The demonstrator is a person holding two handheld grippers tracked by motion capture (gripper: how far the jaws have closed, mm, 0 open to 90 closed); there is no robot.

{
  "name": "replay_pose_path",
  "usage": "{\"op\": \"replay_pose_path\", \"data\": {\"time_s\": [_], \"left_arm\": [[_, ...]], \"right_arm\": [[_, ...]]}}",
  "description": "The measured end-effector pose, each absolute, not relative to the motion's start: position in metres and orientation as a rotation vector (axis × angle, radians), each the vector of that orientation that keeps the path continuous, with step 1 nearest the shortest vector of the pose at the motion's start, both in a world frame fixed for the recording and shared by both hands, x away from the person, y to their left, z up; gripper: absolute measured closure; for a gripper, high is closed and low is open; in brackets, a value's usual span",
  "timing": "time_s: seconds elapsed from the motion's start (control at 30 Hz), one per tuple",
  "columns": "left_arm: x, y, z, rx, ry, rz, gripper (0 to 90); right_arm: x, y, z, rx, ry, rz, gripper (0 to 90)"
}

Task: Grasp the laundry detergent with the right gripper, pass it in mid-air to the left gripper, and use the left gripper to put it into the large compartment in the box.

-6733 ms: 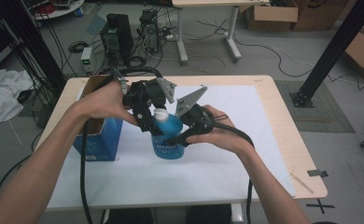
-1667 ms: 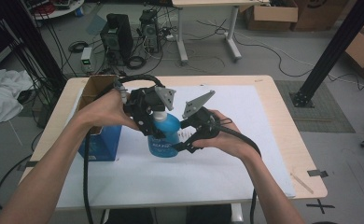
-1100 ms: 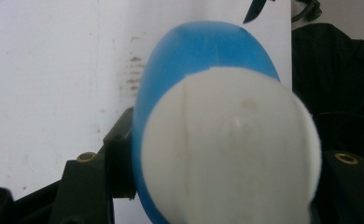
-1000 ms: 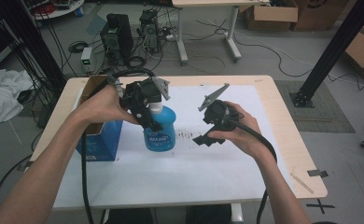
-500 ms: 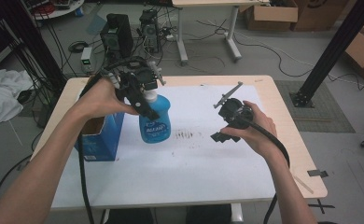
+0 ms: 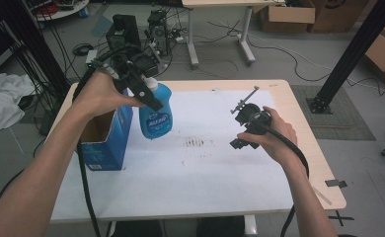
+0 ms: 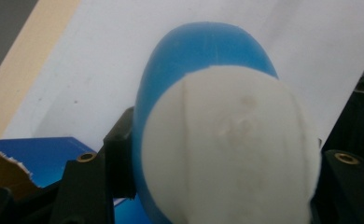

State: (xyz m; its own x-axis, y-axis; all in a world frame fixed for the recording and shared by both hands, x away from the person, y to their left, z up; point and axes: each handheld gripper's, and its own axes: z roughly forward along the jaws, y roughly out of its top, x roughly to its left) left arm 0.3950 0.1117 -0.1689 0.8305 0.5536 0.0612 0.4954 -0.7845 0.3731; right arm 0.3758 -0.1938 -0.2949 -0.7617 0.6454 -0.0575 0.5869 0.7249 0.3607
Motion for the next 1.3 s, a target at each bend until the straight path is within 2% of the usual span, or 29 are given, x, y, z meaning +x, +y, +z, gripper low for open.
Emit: {"op": "replay_pose_path", "data": {"time_s": [0.4,0.8,1.3], "left_arm": [[0.401,0.128,-0.154,2.566,1.039,0.258,38.4],[0.395,0.16,-0.133,2.421,1.309,0.339,38.5],[0.385,0.192,-0.11,2.229,1.505,0.411,38.5]], "right_arm": [[0.379,-0.197,-0.299,0.997,2.735,0.424,17.3],[0.377,-0.202,-0.302,1.01,2.733,0.409,17.6],[0.381,-0.197,-0.307,1.007,2.748,0.399,17.6]]}}
